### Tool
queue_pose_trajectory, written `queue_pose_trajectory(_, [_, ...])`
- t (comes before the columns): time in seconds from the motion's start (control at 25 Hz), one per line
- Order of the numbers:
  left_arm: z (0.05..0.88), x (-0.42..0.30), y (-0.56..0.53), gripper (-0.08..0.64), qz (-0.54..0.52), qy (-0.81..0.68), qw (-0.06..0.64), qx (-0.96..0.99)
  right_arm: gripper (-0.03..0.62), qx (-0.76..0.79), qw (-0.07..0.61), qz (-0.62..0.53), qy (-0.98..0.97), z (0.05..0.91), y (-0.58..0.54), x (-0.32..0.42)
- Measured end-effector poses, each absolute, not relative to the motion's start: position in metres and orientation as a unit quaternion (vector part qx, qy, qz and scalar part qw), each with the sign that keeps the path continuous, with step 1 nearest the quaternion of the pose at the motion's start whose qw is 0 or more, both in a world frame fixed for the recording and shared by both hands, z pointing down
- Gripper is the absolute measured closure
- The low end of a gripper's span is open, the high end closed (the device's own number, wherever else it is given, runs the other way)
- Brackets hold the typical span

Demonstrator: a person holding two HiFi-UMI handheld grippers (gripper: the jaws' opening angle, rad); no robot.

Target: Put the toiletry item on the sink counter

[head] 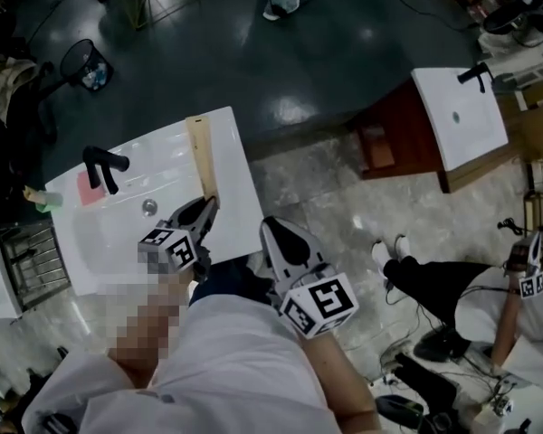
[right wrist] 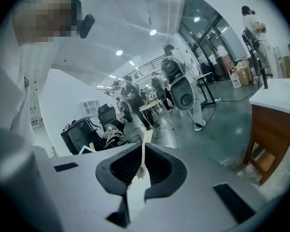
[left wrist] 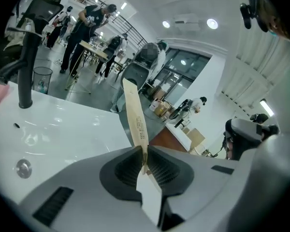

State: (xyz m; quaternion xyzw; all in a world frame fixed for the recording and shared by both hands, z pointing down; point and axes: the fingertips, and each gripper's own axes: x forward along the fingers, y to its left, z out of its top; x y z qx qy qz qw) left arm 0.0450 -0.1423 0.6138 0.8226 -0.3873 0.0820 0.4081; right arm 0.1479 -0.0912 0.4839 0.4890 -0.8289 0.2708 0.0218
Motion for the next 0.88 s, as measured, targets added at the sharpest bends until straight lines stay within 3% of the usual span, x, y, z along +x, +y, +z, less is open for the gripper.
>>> queue_pose_trajectory(0.28, [0.658,0.057,-0.155,0.514,0.096,-0.374,0.459,0.8,0.563,0.505,0.044,0.281,-0.815,0.498,-0.1,0.155])
queue_pose_trajectory(0.88, [0.716,0.061,-0.174,0.512,0.137,-0.377,0.501,0.767,0.563,0.541,0.055,0.305,-0.781,0.523,-0.104,0.168])
